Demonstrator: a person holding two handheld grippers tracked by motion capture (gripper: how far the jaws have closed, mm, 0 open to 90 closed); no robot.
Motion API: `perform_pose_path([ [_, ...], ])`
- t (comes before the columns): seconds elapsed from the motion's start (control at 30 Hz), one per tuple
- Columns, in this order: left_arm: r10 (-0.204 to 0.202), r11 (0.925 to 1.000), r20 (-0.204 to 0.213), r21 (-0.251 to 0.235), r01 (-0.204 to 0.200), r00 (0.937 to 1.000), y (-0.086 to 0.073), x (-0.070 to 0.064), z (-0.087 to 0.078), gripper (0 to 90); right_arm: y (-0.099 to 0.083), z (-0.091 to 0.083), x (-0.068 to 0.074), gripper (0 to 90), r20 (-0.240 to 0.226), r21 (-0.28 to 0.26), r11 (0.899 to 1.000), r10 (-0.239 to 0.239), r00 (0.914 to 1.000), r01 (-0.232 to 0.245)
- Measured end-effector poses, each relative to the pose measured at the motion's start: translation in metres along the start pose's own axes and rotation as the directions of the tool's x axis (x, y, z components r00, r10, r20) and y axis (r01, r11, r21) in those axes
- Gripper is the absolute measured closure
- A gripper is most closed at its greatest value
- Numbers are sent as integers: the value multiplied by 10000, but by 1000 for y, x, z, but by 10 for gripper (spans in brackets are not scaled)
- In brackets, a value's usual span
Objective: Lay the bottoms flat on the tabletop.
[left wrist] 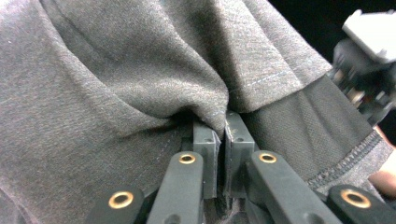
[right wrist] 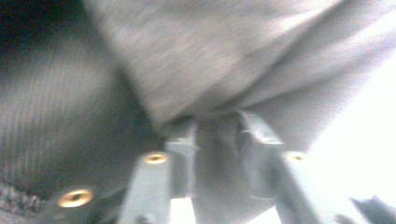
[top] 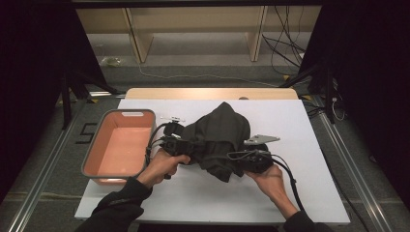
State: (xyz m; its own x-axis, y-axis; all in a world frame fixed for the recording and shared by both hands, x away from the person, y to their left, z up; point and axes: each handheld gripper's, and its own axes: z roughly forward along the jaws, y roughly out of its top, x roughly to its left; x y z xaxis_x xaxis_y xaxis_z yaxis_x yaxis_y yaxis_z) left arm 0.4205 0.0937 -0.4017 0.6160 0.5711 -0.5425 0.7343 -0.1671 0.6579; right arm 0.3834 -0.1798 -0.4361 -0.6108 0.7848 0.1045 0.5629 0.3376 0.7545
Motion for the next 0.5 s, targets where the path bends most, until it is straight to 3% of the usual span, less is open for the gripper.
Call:
perform_pose_path([
  [0.07, 206, 9996, -46, 179, -205, 9998, -1, -5, 7, 855, -1, -11, -8, 587, 232, 63, 9995, 297, 9993, -298],
  [0.17, 419, 9981, -122, 450, -414, 9990, -4, -10, 18, 854, -2, -28, -16, 522, 713, -252, 9987, 458, 9964, -441],
  [0.3, 599, 9963, -202, 637, -585, 9980, -6, -16, 30, 853, -3, -48, -22, 440, 919, -756, 9944, 811, 9925, -742],
  [0.5, 790, 9936, -231, 824, -769, 9966, -9, -21, 41, 852, 1, -68, -17, 408, 1124, -1073, 9930, 624, 9917, -504],
])
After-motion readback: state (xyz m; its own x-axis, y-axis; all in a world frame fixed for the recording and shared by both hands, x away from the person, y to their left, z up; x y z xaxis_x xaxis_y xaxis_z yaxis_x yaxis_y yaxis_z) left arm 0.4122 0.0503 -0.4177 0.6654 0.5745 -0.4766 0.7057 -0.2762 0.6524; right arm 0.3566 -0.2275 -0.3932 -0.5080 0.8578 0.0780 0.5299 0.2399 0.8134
